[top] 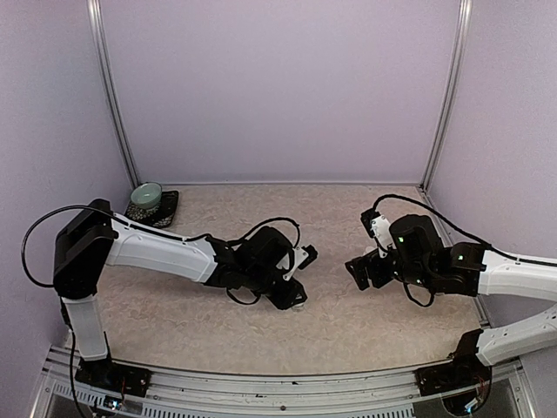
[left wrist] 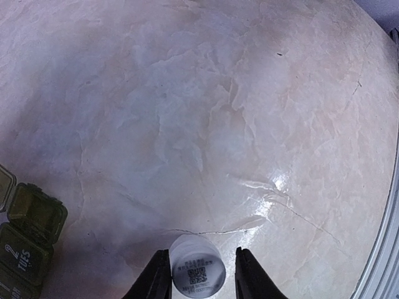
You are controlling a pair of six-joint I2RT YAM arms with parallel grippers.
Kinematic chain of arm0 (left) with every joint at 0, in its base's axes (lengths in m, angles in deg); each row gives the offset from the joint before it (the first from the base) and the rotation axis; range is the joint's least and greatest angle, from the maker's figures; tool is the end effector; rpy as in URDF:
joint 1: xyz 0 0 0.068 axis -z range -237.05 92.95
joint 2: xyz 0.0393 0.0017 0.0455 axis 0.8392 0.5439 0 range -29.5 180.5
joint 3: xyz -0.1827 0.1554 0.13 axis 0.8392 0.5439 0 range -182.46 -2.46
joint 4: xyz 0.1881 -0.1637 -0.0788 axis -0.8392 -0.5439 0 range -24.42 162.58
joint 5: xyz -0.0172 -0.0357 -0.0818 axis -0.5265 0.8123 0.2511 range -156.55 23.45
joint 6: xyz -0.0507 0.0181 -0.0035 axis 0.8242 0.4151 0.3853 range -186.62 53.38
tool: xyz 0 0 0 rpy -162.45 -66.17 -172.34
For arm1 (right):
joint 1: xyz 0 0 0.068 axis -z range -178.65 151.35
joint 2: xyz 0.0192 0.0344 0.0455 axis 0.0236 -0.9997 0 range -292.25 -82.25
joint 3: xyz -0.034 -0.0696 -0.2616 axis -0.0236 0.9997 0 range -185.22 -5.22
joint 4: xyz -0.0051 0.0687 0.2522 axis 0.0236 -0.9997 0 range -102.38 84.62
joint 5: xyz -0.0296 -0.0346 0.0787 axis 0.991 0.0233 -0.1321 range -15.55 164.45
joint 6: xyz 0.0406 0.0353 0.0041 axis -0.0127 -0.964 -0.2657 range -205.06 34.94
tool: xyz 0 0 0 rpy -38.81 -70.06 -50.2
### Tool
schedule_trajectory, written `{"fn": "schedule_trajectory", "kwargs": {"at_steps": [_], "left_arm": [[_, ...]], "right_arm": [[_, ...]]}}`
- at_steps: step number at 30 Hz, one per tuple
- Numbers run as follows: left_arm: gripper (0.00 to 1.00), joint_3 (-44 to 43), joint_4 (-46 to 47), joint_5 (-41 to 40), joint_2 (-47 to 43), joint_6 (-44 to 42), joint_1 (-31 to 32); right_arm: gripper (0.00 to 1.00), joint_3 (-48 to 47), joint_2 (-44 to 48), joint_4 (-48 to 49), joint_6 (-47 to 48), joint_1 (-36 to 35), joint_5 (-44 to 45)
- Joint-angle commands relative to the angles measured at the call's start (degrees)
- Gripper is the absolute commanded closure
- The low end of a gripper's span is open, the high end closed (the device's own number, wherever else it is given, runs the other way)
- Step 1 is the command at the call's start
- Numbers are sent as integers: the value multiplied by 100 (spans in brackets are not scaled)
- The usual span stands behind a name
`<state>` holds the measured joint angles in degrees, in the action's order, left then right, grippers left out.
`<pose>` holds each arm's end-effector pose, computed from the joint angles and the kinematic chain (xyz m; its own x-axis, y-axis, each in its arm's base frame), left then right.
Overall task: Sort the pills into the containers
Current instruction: Pick up the pill bottle from the center of the board.
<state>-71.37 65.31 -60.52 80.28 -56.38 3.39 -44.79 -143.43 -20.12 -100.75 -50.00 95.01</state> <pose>0.1975 -0.3557 0.1654 -0.5216 0.5612 -0.6427 0.8199 0.5380 -0.1956 0.1528 0.1712 0.2468 -0.5063 -0.2279 -0.8317 -0.4339 0.9008 0.0173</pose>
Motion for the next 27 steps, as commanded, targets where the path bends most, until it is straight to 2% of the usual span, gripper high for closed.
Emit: {"fn": "schedule_trajectory", "kwargs": {"at_steps": [1,6,11,15,19,22,27], "left_arm": [[63,-123,-54,37,110,20,-22],[63,-141,-115,17,138,36,-17],[68,-171,-164,34,175,31,-23],[76,-179,-183,84,176,20,-17],[89,-202,-211,64,97,26,-20],[91,-217,-231,-12,-43,27,-15],[92,-133,-133,-21,-574,-46,-49]], "right_arm": [[1,-77,-26,22,69,43,-8],[1,-65,-26,54,91,38,-11],[2,-56,-64,72,91,42,-2],[2,-47,-73,73,109,40,-27],[3,-34,-60,125,173,38,-105],[4,16,-28,312,380,41,-509],[4,-4,-14,793,741,34,-1927]]}}
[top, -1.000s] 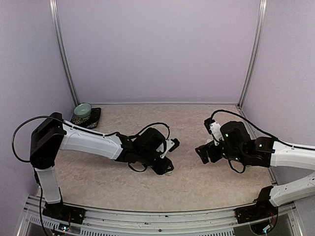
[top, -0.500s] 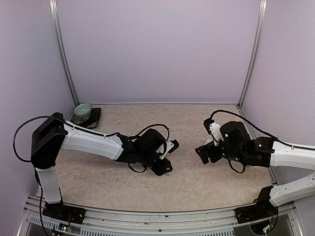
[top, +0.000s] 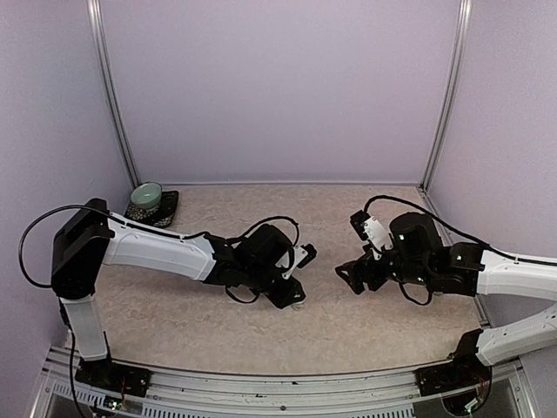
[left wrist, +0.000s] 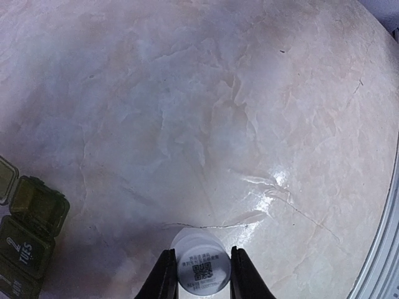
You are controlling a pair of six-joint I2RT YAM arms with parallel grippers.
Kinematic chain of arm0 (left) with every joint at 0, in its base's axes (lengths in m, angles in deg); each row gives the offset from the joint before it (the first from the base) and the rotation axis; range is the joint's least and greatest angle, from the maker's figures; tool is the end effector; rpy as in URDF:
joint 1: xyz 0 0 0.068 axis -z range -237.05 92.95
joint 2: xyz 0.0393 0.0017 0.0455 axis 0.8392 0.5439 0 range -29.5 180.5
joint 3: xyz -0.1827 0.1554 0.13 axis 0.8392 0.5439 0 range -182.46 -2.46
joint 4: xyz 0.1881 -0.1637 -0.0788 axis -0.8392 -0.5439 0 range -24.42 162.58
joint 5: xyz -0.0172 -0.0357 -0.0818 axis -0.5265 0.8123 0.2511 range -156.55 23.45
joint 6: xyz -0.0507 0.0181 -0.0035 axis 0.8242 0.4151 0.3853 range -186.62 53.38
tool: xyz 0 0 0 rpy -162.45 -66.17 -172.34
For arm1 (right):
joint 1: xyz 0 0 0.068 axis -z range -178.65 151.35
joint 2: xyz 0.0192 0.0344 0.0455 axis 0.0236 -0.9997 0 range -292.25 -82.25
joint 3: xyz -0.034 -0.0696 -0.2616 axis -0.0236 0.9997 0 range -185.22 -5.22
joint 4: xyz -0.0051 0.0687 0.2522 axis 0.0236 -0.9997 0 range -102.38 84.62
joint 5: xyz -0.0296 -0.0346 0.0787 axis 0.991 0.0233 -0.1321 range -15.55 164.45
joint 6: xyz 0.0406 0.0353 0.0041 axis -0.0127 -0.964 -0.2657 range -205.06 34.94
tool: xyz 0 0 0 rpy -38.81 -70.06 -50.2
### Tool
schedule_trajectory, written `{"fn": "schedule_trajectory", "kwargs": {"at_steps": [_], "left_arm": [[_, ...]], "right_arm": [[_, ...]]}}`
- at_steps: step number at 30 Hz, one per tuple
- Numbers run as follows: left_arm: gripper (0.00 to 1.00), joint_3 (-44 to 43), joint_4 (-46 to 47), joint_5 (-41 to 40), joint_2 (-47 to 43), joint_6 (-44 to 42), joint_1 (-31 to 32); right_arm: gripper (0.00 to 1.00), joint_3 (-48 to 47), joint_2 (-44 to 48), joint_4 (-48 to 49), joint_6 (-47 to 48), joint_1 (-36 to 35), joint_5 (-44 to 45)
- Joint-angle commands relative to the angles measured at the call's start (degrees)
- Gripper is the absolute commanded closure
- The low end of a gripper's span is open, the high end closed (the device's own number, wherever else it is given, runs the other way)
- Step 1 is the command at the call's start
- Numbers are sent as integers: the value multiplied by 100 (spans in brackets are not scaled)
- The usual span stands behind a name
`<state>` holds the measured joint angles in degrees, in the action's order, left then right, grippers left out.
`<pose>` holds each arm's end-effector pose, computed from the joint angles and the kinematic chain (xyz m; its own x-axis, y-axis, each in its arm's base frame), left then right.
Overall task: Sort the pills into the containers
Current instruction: Pick up the pill bottle from the center of the board, then pass from the left arm to the right
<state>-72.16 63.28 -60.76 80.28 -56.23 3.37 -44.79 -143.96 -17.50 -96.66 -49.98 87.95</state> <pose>0.1976 -0.3554 0.1670 -0.5305 0.5710 -0.6265 0.8153 0.5460 -0.1927 0.1528 0.1778 0.2481 -0.4729 -0.2782 -0.8361 -0.5549 0.8311 0.0373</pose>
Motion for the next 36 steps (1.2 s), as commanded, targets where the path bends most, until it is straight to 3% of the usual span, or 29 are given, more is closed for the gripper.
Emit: {"fn": "schedule_trajectory", "kwargs": {"at_steps": [1,12,26,36], "left_arm": [[92,-13,133,33,-700,-60,-55],[92,599,804,687,-2111,-89,-83],[93,1056,1151,2016,-3159,-350,-59],[93,1160,1437,2344,-3291,-335,18]], "right_arm": [[4,-40,30,616,353,32,-1535],[9,-293,-179,1424,661,19,-3825],[14,-491,-631,2189,983,33,-5797],[23,-521,-706,2804,633,93,-6393]]}}
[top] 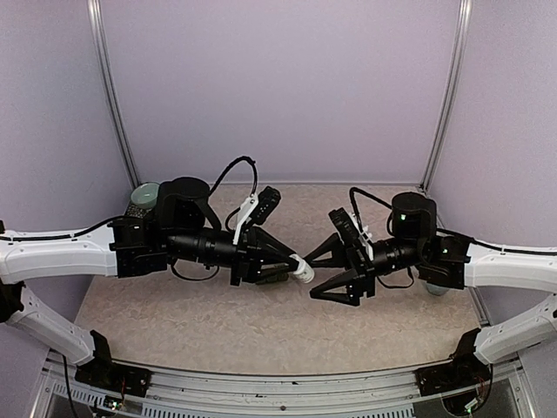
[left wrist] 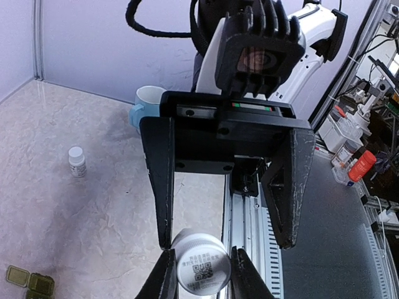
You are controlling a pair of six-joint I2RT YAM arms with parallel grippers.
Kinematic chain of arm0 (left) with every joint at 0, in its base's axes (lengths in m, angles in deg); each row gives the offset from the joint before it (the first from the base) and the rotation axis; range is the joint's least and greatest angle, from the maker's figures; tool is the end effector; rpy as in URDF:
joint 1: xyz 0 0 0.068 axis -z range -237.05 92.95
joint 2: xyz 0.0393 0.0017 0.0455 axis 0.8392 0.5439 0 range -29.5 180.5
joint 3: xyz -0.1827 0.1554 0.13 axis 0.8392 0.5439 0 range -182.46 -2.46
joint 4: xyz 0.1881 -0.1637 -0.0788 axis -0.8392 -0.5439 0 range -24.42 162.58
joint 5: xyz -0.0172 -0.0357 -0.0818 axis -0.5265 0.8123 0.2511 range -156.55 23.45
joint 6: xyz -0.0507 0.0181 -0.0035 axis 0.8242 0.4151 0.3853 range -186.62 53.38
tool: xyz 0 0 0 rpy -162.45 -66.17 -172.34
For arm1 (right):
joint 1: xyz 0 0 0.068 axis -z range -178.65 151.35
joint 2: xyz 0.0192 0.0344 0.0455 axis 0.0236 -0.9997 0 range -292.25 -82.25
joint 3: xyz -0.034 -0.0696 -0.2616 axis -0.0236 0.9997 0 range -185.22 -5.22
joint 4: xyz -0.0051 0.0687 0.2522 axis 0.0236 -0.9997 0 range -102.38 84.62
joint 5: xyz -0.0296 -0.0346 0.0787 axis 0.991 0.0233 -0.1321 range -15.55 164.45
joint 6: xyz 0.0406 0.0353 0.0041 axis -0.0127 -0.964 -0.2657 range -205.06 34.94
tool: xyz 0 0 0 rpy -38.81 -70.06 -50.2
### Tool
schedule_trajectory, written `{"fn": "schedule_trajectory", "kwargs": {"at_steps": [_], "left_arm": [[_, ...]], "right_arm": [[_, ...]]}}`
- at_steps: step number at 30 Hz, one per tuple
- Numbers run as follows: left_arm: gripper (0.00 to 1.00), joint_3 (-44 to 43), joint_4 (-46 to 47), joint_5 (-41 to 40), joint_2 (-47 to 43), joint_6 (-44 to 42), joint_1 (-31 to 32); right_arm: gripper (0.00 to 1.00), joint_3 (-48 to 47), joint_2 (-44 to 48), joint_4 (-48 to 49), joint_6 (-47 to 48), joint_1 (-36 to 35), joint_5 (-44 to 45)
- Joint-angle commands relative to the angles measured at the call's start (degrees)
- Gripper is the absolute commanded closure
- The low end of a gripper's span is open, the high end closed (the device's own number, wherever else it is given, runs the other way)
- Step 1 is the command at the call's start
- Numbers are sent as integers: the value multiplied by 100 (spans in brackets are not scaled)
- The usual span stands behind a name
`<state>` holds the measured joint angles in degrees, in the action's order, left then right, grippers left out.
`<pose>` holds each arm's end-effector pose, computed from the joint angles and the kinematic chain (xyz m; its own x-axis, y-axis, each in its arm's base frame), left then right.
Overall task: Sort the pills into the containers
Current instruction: Pass from the left arm to the right
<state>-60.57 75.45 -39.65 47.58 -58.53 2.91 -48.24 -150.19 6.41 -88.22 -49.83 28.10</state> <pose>0.1431 -0.2797 0.3185 -0.2768 0.2279 -0.9335 0.9602 0.1033 -0.2595 0.1455 0.2222 0.2870 -0.1960 -0.1832 -0.9633 -0.9702 -0.1064 0.2177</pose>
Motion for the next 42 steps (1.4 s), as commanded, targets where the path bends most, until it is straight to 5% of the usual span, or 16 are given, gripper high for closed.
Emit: {"fn": "schedule_trajectory", "kwargs": {"at_steps": [1,26,28,32,42], "left_arm": [[93,6,234,251,-16,-119,82],[93,157,572,-57,-378,-218,226],[93,162,574,-85,-386,-226,225],[94,198,598,-114,-395,-229,226],[94,265,680,-120,-445,-201,226]], "right_arm": [[25,-204,-122,445,-264,90,-459],[76,-13,-752,1923,-1627,284,-1314],[74,-6,-785,1921,-1596,284,-1352],[56,-21,-873,1887,-1598,285,-1346],[61,-13,-933,2001,-1659,286,-1363]]}}
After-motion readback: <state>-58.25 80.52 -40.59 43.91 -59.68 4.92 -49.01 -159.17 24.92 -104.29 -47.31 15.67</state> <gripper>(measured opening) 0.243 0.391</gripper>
